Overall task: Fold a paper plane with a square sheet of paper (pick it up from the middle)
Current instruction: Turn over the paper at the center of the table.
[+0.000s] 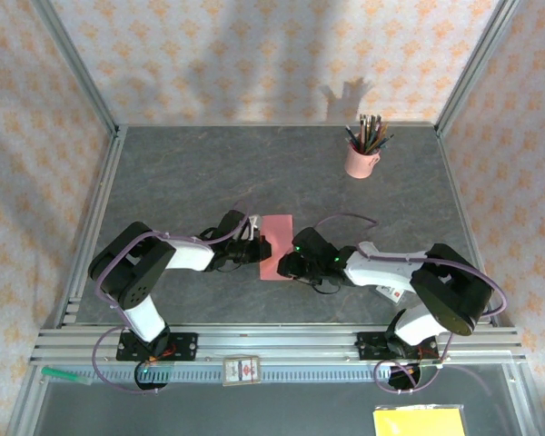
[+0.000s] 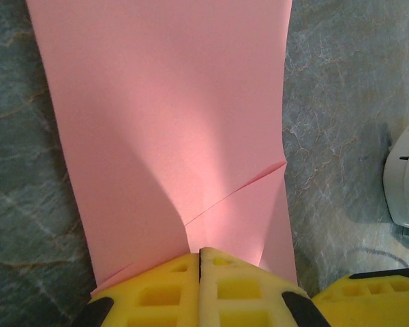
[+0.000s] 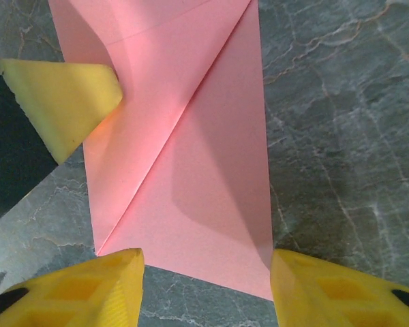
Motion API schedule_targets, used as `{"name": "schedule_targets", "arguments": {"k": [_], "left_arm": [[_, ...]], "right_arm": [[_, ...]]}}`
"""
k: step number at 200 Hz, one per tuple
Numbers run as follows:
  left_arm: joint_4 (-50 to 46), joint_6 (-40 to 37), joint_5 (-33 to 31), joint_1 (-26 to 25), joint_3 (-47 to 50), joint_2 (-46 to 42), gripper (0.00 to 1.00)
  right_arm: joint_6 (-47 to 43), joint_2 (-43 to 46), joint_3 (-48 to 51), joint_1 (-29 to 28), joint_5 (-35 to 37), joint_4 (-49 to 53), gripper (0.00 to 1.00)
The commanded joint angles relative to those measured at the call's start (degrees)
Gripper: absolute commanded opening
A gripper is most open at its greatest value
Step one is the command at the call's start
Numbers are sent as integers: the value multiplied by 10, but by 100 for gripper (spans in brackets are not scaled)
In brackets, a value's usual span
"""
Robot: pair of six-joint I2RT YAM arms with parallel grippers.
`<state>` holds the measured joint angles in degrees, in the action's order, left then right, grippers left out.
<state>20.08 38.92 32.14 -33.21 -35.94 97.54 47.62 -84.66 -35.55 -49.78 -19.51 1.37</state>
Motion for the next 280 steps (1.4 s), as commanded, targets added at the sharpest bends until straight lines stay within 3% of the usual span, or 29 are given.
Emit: {"name": "schedule_targets", "arguments": {"k": [1,197,280], "left_arm": [[-18,-17,-4,3,14,6,7],[-27,-25,2,3,17,10,7],[-32,-25,0,3,17,9,7]], "right_arm": [[6,-14,9,-6,-11,-45,51],[-10,-6,21,4,-27,-121,46],[9,39,78,6,-14,-202,53]]}}
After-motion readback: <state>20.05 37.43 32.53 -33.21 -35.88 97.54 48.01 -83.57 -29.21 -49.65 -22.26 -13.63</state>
